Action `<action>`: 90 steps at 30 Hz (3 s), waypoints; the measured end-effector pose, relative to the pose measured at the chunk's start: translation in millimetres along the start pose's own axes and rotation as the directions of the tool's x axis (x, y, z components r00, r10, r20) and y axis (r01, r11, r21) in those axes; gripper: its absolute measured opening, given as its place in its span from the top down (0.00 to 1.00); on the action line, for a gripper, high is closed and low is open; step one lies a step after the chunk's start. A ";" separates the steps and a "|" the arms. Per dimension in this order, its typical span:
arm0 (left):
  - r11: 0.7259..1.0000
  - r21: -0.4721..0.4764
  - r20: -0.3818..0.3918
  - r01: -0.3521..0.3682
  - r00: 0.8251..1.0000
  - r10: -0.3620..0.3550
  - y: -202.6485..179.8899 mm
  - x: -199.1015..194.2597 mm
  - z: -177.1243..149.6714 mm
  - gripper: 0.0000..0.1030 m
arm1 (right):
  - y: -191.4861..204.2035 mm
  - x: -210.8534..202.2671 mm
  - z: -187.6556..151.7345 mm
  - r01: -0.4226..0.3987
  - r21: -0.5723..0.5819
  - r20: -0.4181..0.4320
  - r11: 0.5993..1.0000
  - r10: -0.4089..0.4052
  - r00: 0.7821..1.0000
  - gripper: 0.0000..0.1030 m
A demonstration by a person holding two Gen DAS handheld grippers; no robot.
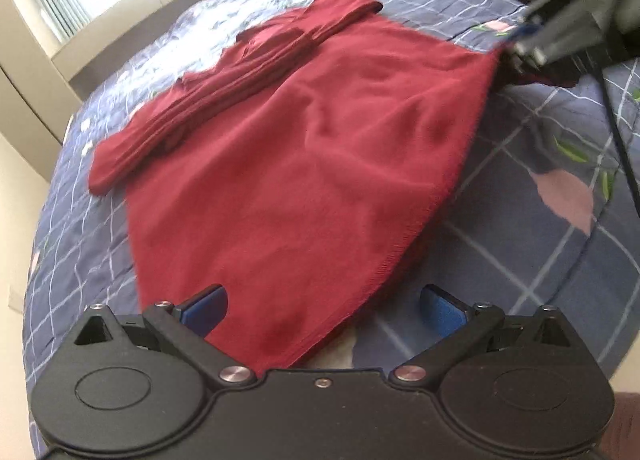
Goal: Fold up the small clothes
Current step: 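Grasp the sweater hem with the left gripper while the right gripper grasps it too, then lift the hem with both grippers and fold it over toward the collar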
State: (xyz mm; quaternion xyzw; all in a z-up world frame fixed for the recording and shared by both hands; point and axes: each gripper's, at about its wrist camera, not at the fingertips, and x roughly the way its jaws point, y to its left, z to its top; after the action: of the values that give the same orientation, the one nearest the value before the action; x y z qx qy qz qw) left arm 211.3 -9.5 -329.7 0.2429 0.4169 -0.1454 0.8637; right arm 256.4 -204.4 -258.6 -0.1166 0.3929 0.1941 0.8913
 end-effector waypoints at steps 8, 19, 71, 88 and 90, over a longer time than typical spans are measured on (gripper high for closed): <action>0.991 -0.084 -0.005 -0.105 0.995 0.105 17.7 13.1 15.8 0.17 | -26.7 -4.1 24.2 -0.026 0.090 0.029 0.996 0.023 0.999 0.90; 0.979 -0.141 -0.036 -0.149 0.989 0.146 65.4 -0.3 -11.4 0.64 | -24.6 3.9 6.9 0.004 0.051 -0.038 0.999 -0.002 0.999 0.83; 0.752 -0.659 0.018 0.025 1.000 -0.018 121.4 -117.6 13.7 0.95 | -5.0 -73.0 33.6 0.037 -0.110 0.009 0.993 -0.036 0.999 0.94; 0.697 -0.714 -0.054 -0.067 0.998 0.041 228.7 48.9 135.7 0.95 | -100.9 107.1 152.5 -0.004 -0.188 0.114 0.982 0.026 0.993 0.93; 0.680 -0.729 -0.088 -0.077 0.996 0.018 236.8 69.1 138.6 0.95 | -105.2 124.9 155.1 -0.015 -0.200 0.097 0.980 0.035 0.995 0.93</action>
State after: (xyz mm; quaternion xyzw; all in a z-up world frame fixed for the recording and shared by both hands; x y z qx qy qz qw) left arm 450.9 111.0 -239.6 -0.1061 0.4654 0.0644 0.8763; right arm 481.0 -211.1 -242.9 -0.1905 0.3280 0.2490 0.8911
